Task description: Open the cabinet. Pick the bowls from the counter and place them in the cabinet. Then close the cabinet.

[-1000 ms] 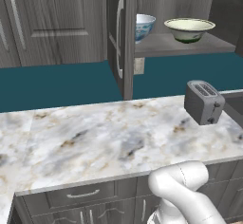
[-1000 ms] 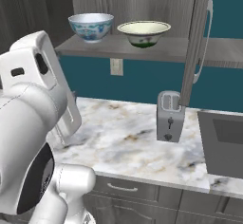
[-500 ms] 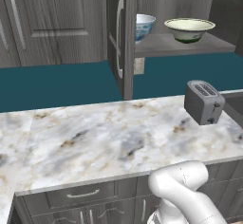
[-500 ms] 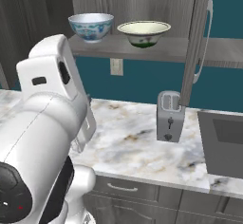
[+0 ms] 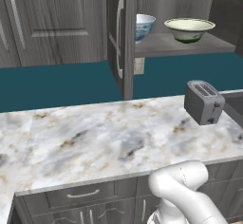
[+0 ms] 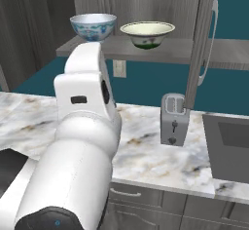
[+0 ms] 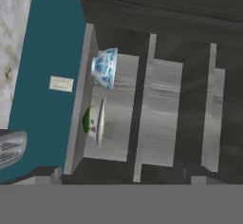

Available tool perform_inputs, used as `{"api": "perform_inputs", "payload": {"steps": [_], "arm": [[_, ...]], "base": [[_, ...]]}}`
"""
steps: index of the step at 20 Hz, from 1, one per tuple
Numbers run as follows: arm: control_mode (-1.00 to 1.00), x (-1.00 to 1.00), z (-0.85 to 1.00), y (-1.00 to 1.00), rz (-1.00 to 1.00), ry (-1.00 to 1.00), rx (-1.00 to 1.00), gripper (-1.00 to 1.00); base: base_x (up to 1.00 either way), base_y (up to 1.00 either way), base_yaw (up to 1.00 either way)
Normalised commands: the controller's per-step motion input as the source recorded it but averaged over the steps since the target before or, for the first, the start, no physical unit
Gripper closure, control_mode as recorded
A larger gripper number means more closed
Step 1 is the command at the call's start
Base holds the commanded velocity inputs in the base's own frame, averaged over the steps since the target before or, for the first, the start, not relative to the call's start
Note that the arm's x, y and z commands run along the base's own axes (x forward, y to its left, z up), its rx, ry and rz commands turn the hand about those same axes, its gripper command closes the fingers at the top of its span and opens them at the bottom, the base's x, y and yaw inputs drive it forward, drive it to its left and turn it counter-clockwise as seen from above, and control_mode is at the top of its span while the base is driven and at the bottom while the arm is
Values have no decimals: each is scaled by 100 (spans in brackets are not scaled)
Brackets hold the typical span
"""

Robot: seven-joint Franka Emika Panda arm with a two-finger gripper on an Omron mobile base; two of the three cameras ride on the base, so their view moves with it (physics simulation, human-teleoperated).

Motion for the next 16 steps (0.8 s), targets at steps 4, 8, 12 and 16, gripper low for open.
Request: {"api": "perform_inputs", "payload": {"steps": [4,8,12,16], "arm": [[-100,-4,0,-49,0,-5,10,-100],[-100,-2,0,-51,0,-2,9,-100],[-100,0,0,-53,0,0,8,-100],[-100,0,0,-51,0,0,7,-100]], "base": [[0,0,0],[0,0,0],[0,0,0],[0,0,0]]}}
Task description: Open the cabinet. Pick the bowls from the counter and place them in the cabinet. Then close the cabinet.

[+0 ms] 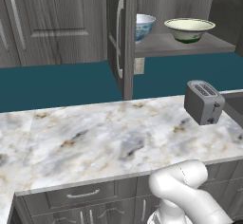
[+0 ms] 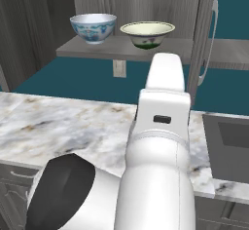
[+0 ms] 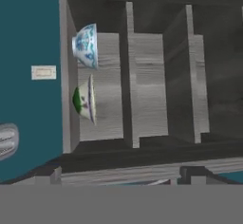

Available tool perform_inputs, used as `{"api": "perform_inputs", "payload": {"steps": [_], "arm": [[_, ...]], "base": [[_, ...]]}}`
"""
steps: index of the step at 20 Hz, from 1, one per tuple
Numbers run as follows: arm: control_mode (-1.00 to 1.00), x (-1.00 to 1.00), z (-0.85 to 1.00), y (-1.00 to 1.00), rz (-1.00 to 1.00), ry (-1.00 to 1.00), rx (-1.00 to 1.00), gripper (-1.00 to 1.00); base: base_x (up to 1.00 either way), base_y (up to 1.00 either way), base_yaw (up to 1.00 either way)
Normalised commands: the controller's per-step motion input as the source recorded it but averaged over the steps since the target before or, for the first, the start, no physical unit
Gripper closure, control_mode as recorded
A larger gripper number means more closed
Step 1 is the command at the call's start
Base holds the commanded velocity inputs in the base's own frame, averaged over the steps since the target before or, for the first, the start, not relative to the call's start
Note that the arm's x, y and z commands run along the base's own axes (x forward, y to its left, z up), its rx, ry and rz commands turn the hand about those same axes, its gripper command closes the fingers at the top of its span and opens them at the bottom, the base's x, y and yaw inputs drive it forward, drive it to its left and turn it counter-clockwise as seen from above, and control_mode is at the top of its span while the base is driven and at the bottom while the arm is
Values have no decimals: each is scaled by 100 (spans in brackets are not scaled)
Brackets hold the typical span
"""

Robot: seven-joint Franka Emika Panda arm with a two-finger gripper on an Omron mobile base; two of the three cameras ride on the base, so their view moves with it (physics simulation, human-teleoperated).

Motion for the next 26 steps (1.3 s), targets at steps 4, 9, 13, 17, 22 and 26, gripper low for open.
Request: {"api": "perform_inputs", "payload": {"steps": [4,9,13,17,22,26], "arm": [[-100,7,-8,-39,3,0,6,-100],[-100,22,-12,-30,6,0,6,-100],[-100,25,-11,-30,7,0,7,-100],[-100,33,-19,-9,8,0,8,-100],[-100,37,-25,0,6,0,9,-100],[-100,33,-13,-6,4,2,11,-100]], "base": [[0,0,0],[0,0,0],[0,0,0],[0,0,0],[0,0,0],[0,0,0]]}}
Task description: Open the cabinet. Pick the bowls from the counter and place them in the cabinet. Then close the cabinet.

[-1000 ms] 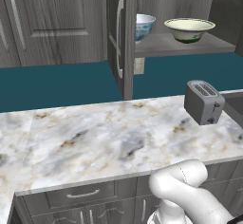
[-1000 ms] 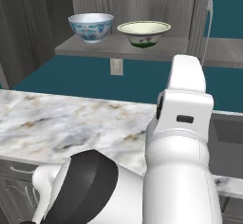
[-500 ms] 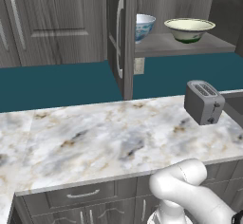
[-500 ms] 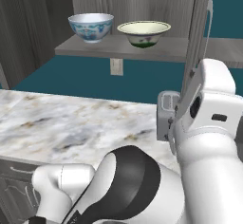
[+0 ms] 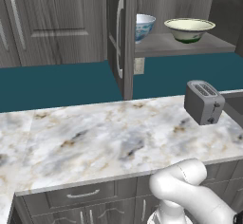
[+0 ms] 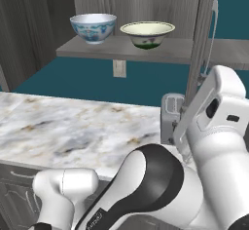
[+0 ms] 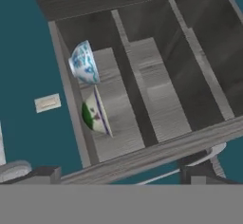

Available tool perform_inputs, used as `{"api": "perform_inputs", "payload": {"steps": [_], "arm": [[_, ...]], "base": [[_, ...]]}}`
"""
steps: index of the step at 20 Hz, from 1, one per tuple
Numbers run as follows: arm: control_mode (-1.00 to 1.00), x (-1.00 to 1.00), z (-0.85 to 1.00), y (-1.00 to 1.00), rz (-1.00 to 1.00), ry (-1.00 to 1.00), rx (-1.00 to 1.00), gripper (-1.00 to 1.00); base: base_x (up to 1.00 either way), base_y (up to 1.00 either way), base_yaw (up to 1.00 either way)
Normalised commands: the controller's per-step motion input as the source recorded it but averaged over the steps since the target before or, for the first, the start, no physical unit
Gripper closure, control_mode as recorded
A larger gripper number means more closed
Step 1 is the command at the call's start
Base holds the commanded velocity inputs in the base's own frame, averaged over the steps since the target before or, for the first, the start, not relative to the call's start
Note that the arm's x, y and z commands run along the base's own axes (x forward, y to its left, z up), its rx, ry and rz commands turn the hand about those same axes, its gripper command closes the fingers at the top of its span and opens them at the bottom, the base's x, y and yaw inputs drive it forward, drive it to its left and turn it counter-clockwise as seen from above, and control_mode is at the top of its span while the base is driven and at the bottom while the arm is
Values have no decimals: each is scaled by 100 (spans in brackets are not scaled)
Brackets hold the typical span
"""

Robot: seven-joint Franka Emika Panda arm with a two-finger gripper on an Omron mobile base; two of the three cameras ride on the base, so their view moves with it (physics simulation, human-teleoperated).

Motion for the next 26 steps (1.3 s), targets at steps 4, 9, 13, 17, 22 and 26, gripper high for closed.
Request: {"api": "perform_inputs", "payload": {"steps": [4,9,13,17,22,26], "arm": [[-100,31,-6,-11,5,3,11,-100],[-100,12,0,-34,2,2,10,-100],[-100,15,0,-31,1,1,8,-100],[-100,29,-12,-4,4,2,4,-100],[-100,31,-10,-2,3,2,4,-100],[-100,20,0,-17,2,2,6,-100]], "base": [[0,0,0],[0,0,0],[0,0,0],[0,0,0],[0,0,0],[0,0,0]]}}
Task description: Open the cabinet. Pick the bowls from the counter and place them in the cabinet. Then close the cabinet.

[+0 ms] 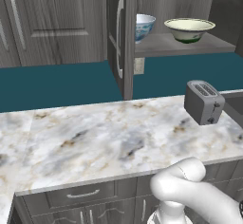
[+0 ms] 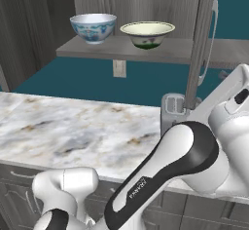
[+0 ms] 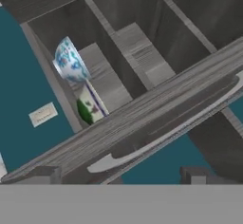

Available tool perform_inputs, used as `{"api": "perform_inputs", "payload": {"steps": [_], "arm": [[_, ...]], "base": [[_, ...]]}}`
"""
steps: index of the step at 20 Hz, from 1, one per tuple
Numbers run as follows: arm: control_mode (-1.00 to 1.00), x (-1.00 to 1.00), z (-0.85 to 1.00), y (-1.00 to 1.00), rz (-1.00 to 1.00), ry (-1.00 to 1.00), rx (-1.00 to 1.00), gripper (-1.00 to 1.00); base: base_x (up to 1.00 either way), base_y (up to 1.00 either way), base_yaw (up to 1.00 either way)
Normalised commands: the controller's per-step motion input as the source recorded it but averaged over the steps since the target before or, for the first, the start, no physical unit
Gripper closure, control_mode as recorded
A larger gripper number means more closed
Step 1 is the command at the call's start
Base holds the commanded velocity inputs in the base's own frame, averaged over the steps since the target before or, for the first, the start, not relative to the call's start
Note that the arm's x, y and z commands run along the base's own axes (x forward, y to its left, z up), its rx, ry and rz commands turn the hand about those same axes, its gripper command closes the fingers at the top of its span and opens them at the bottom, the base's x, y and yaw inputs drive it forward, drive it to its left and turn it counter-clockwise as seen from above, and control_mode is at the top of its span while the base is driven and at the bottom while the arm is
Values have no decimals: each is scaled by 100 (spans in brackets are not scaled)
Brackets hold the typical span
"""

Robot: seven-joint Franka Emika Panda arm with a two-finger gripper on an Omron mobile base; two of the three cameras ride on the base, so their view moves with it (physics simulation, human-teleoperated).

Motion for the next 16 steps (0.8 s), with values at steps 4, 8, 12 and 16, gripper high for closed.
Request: {"api": "perform_inputs", "payload": {"steps": [4,8,12,16], "arm": [[-100,27,-3,-14,2,1,6,-100],[-100,33,-7,-7,3,1,5,-100],[-100,32,-8,-6,3,1,3,-100],[-100,23,-6,-16,3,0,2,-100]], "base": [[0,0,0],[0,0,0],[0,0,0],[0,0,0]]}}
